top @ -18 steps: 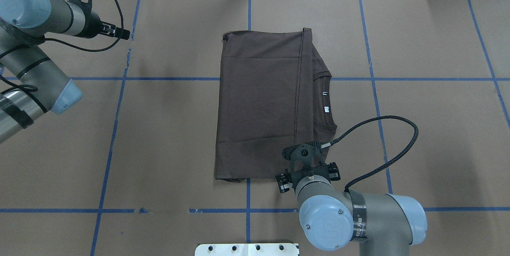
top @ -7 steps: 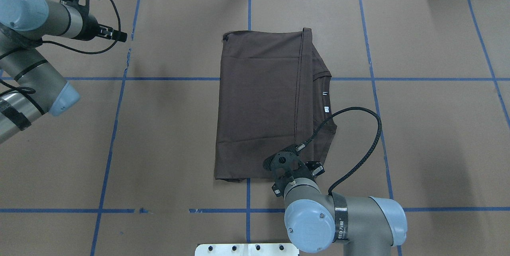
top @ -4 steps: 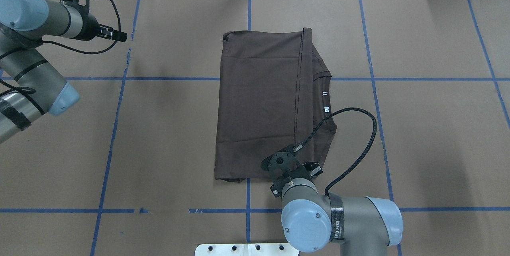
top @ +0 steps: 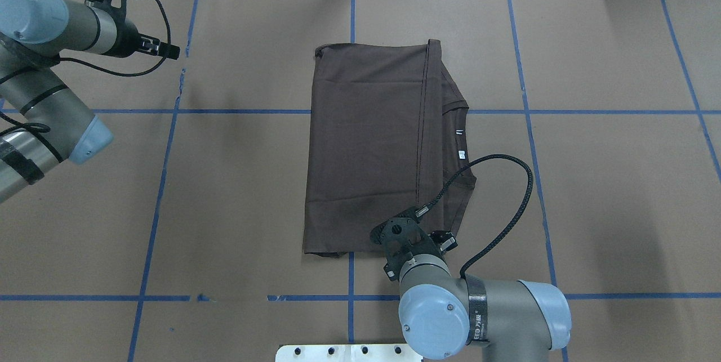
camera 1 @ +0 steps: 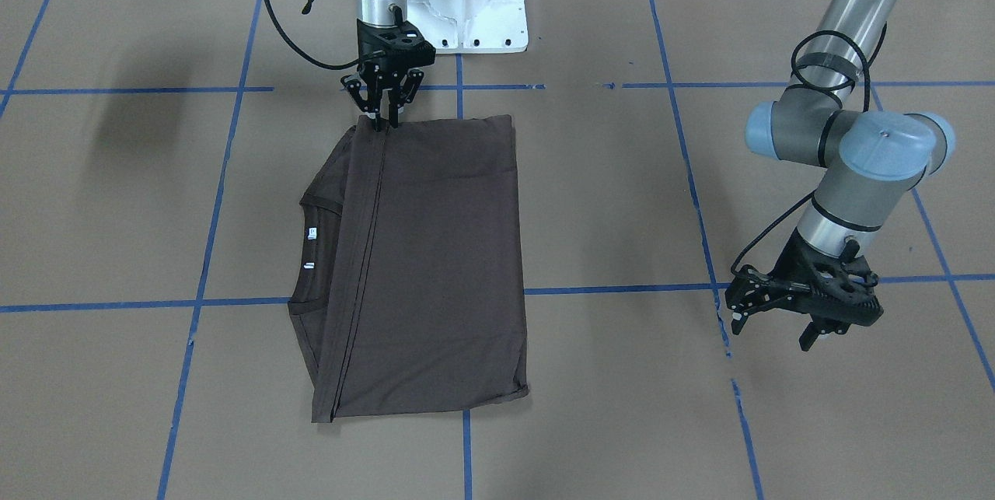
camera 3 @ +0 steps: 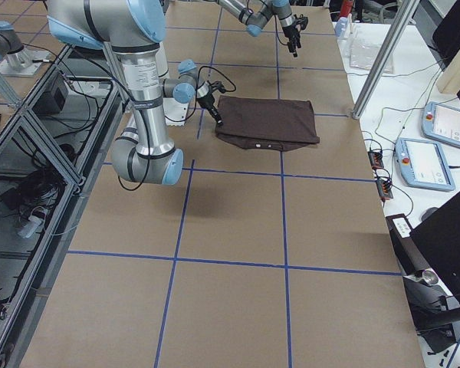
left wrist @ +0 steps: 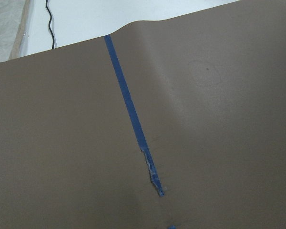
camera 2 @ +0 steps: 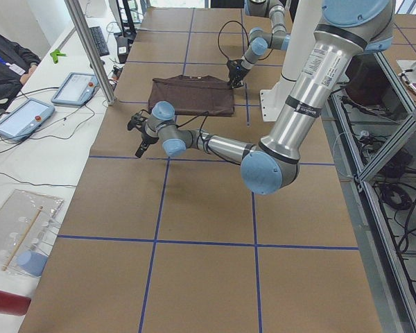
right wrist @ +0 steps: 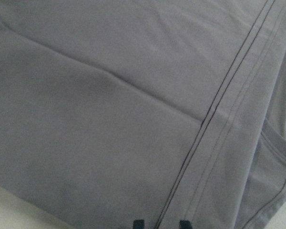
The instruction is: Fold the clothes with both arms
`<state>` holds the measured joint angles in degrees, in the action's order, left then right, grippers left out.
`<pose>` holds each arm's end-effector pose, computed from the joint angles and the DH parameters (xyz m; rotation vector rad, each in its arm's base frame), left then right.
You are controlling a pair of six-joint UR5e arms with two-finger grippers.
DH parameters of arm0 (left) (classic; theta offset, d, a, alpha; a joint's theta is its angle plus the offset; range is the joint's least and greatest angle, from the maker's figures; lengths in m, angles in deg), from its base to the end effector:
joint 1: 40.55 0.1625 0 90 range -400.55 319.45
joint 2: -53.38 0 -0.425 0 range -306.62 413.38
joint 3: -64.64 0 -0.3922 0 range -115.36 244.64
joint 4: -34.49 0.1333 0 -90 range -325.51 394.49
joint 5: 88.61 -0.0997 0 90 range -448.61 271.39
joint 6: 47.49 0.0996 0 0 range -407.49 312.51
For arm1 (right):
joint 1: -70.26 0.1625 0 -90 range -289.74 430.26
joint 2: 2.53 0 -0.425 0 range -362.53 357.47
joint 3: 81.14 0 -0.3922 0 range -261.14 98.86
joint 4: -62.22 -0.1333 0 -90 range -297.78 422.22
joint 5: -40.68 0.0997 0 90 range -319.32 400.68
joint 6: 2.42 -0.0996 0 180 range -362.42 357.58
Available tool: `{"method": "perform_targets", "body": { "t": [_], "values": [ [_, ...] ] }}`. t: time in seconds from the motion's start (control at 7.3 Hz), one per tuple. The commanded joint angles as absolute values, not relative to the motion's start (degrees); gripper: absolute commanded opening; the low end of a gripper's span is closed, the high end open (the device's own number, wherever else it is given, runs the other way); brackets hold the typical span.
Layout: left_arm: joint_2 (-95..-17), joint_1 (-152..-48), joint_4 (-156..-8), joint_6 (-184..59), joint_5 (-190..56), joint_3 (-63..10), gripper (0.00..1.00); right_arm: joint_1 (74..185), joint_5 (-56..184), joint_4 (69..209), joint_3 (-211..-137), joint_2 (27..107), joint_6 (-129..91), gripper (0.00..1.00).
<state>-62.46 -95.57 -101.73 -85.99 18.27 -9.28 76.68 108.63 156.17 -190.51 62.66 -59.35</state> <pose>0.3195 -0.6387 0.4492 0.6148 0.7965 0.0877 -0.5725 -0.2362 0.2810 0.5833 -0.5297 -0.3059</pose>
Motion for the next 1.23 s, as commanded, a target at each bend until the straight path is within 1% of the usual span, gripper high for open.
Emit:
{"method": "perform_targets", "body": {
  "t": [0.0,0.14,0.55,0.82,1.1],
  "values": [
    [-62.5,-95.6,-101.7,-86.0,18.3,-9.3,1.00,76.9,108.4,156.2,-190.7,62.6,-59.4,0.09],
    [-62.5,-95.6,-101.7,-86.0,18.3,-9.3,1.00,77.2,108.4,156.2,-190.9,62.7,-59.5,0.00],
    [-62.5,-95.6,-101.7,-86.0,18.3,-9.3,1.00,78.6,107.9,156.1,-192.0,62.9,-60.5,0.00],
    [-62.5,-95.6,-101.7,-86.0,18.3,-9.3,1.00,78.7,108.0,156.1,-195.1,67.5,-64.0,0.00],
    [-62.5,-95.6,-101.8,-86.0,18.2,-9.3,1.00,78.4,108.3,156.1,-195.5,70.7,-71.8,0.00]
  ]
}}
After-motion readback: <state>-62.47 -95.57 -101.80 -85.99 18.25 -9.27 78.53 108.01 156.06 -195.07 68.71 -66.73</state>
